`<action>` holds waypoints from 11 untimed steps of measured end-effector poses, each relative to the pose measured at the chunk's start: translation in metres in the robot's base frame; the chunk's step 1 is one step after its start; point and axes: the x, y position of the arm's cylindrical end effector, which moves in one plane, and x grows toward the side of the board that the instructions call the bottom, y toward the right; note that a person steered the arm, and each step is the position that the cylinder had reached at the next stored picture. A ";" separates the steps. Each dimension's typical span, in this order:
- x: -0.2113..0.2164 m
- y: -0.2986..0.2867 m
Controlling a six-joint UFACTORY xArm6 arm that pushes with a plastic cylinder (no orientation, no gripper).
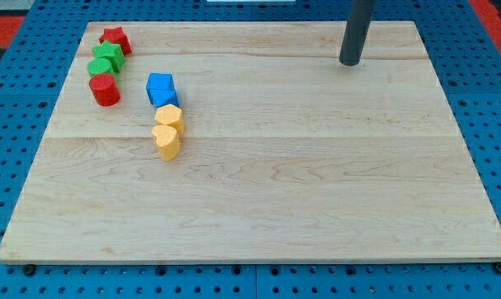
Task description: Place the arm parallel to the yellow heart
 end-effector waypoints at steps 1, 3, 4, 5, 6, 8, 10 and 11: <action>0.000 0.000; 0.000 0.007; 0.000 0.007; 0.021 0.007; 0.077 0.003; 0.183 -0.053; 0.247 -0.112; 0.275 -0.167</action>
